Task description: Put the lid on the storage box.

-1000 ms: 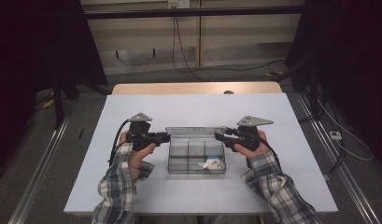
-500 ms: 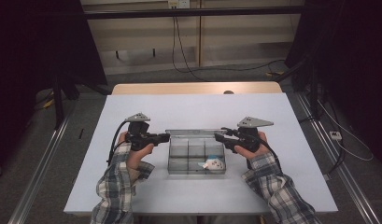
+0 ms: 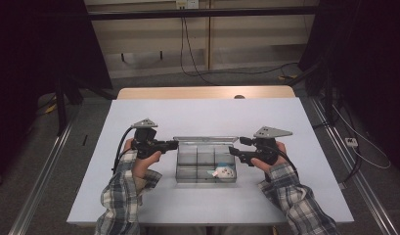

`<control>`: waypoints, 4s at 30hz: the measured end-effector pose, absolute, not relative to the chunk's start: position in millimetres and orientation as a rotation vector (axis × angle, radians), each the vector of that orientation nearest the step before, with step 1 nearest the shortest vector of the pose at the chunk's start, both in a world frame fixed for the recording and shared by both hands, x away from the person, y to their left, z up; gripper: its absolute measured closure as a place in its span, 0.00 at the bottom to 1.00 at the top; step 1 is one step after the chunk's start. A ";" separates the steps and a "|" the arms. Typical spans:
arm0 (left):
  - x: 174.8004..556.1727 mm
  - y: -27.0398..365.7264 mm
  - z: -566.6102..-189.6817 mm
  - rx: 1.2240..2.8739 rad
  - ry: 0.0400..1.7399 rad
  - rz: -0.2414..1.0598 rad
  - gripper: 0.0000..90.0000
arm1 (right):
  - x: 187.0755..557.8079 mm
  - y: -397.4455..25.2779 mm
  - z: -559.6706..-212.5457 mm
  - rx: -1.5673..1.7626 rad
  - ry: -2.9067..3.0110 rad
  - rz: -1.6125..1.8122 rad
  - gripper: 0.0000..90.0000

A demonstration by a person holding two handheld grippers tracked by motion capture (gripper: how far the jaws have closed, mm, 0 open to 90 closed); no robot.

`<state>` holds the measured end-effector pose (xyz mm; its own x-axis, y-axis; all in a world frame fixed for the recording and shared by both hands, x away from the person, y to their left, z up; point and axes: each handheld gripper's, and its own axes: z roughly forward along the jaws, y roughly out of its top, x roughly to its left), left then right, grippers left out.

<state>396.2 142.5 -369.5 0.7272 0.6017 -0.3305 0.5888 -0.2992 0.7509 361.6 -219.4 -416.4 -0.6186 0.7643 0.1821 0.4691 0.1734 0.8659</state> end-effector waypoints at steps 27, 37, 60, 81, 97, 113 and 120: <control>382.8 141.3 -376.6 1.993 0.880 0.041 1.00 | 342.3 -223.9 -408.0 1.149 2.238 1.555 1.00; 379.5 144.1 -378.3 1.996 0.870 0.051 1.00 | 340.9 -224.1 -406.7 1.133 2.238 1.564 1.00; 371.5 145.2 -383.4 2.000 0.864 0.061 1.00 | 330.8 -224.9 -406.0 1.121 2.246 1.579 1.00; 359.7 145.7 -390.5 2.027 0.856 0.056 1.00 | 314.3 -227.1 -407.9 1.107 2.263 1.575 1.00; 352.5 145.2 -393.8 2.037 0.840 0.057 1.00 | 310.7 -223.6 -412.7 1.100 2.285 1.568 1.00; 346.4 145.4 -397.6 2.045 0.827 0.046 1.00 | 303.3 -218.9 -416.3 1.093 2.301 1.560 0.99; 344.3 146.7 -398.0 2.044 0.829 0.052 1.00 | 300.2 -216.0 -418.0 1.084 2.316 1.556 0.99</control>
